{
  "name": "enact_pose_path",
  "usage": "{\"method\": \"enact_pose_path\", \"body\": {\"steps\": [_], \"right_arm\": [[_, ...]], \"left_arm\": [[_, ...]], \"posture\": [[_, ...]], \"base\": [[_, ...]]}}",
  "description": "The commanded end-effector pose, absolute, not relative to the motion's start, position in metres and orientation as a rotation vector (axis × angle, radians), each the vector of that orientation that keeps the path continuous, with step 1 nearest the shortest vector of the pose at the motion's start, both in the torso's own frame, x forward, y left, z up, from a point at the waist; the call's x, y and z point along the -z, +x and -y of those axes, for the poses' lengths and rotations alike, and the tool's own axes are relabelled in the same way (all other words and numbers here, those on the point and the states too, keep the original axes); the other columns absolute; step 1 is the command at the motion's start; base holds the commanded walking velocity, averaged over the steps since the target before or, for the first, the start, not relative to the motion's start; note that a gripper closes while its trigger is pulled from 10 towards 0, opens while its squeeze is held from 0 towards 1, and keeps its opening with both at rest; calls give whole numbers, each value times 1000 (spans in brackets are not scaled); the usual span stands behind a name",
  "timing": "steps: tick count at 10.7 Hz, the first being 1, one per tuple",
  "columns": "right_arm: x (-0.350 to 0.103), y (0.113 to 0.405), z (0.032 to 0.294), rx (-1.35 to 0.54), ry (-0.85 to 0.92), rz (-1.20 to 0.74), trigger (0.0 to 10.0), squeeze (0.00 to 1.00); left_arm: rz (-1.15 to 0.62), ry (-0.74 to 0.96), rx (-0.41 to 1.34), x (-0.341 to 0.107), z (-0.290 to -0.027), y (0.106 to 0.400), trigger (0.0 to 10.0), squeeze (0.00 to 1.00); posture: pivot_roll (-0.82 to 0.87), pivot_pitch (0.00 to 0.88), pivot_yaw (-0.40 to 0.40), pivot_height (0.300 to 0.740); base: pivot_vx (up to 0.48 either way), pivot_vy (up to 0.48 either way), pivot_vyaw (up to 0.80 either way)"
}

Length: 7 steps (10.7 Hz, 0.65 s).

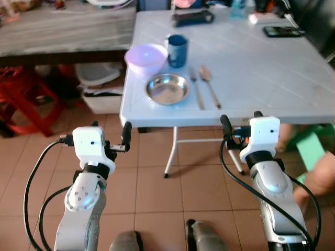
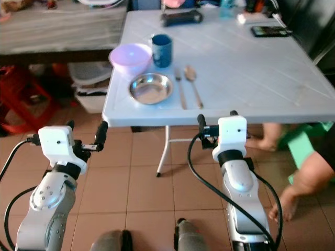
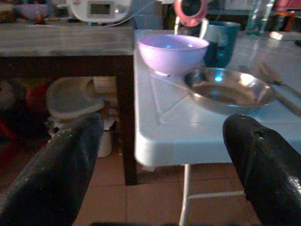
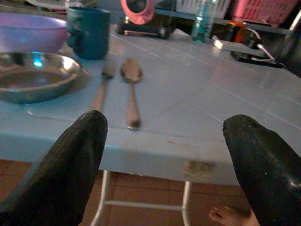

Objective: Setting the table

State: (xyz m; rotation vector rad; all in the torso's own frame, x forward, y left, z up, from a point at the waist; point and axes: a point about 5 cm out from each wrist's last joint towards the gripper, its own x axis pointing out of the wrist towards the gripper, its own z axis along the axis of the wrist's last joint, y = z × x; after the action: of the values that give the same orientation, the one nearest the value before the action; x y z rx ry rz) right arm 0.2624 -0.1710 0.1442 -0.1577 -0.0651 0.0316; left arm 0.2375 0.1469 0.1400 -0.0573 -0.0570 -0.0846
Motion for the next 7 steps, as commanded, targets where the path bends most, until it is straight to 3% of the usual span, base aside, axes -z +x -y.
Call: {"method": "enact_pose_path", "body": {"steps": [1,7], "right_arm": [[-146,262,169,-40,-161,73,10000,0],[-146,262,168,-51,-164,78,10000,0]], "left_arm": [[66,-53,88,-142,-147,238,10000,0],[73,-47,79,-143,-147,239,10000,0]], "posture": [[25,145,55,740],[26,150,55,740]], "base": [[274,0,0],[282,0,0]]}}
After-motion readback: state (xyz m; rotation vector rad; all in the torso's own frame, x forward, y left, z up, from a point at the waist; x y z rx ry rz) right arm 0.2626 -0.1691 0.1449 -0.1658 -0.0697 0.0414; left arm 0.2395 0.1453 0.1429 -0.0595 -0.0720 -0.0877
